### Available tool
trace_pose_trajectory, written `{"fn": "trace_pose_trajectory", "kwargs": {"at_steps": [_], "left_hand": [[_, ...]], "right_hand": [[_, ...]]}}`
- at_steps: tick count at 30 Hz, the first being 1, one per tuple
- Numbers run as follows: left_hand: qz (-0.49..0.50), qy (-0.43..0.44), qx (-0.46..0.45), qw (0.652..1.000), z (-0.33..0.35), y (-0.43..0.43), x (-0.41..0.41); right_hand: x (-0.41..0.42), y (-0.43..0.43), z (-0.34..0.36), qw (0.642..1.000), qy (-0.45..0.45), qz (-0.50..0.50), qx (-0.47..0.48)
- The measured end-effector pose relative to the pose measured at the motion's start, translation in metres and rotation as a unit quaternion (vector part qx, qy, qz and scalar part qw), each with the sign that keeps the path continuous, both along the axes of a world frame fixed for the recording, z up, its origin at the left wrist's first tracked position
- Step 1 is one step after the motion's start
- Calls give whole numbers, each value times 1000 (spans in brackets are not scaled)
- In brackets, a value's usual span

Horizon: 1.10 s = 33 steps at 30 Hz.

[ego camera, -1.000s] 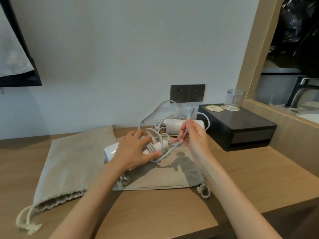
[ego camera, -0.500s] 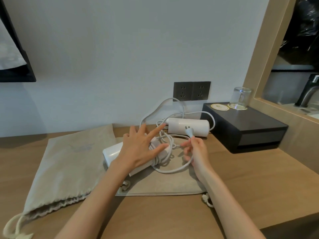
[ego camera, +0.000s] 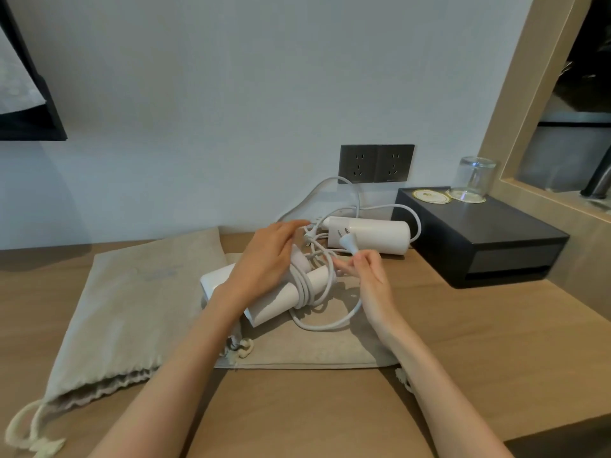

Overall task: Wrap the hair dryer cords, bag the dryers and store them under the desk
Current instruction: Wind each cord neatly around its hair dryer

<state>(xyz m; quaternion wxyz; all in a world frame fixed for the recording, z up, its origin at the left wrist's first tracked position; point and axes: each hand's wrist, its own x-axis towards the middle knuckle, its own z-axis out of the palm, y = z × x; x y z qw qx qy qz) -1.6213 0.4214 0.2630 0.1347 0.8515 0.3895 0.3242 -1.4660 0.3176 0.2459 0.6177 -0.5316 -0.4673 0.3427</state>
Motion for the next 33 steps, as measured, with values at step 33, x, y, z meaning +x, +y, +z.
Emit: {"fn": "trace_pose_trajectory", "kwargs": {"at_steps": [33], "left_hand": [[127, 90, -92, 983, 9, -11, -23]], "right_hand": [[-15, 16, -3, 949, 305, 28, -79]]}}
